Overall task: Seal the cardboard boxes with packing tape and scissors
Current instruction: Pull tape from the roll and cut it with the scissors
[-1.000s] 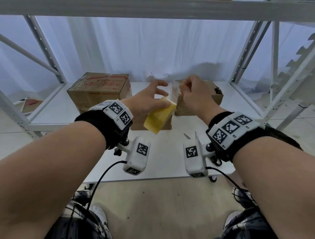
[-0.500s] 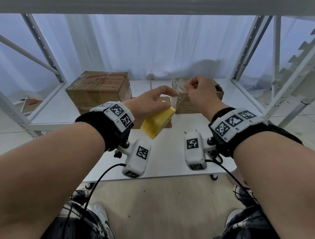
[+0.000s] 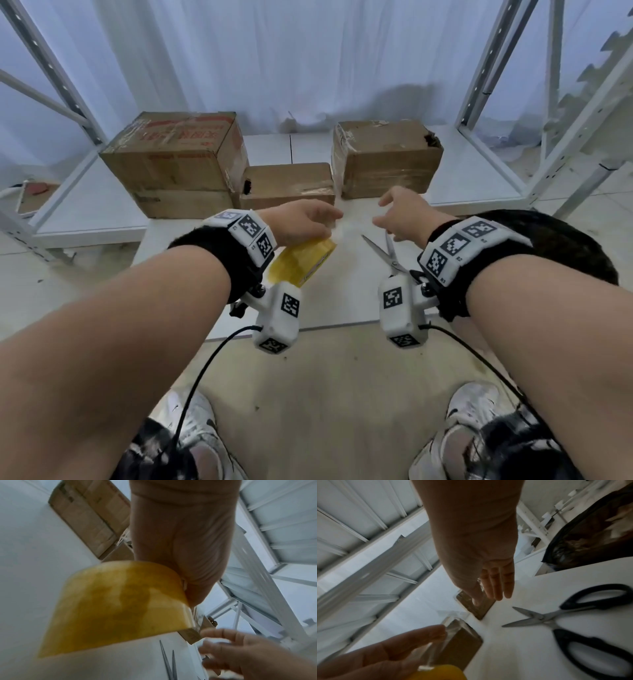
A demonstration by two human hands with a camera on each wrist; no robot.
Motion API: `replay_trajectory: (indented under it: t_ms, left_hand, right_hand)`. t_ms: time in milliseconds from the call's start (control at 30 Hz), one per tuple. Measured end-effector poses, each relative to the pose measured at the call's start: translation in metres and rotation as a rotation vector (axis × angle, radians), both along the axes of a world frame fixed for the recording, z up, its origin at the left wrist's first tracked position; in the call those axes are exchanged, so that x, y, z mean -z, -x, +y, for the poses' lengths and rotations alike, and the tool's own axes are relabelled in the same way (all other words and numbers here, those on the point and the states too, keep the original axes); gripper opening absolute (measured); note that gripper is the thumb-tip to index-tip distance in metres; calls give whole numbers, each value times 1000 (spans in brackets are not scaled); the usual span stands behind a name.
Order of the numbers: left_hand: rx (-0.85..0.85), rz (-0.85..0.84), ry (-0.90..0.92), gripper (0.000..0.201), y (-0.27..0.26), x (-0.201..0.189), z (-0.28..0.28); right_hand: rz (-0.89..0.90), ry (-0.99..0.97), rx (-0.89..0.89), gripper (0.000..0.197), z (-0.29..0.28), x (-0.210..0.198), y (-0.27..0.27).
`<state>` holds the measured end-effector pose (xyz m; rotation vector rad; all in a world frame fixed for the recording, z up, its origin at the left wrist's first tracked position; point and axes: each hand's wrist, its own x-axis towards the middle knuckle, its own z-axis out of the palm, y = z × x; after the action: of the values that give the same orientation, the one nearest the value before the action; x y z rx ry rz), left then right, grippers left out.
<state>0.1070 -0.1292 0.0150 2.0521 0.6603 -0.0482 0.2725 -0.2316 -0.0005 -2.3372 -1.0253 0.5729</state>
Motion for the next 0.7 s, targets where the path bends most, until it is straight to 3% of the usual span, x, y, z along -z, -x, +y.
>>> replay_trajectory:
  t_ms: [100, 233, 300, 367, 567, 700]
  left_hand:
    - [-67, -49, 44, 46, 0, 18, -3]
    - [-123, -131, 87, 44, -2, 26, -6]
    - [-137, -155, 106, 44, -2, 28, -5]
    - [-151, -167, 109, 44, -2, 28, -5]
    - [-159, -186, 98, 44, 1, 31, -8]
    - [-144, -172, 16, 45, 6, 31, -6]
  right_hand:
    - [-122, 270, -81, 15, -15, 21, 1]
    - [-220, 499, -31, 25, -31, 49, 0]
    - [-216, 516, 49, 25, -36, 56, -1]
    - [-218, 491, 124, 46, -41, 55, 1]
    - [-113, 476, 3, 56, -40, 57, 4]
    - [-150, 516, -31, 61, -41, 54, 10]
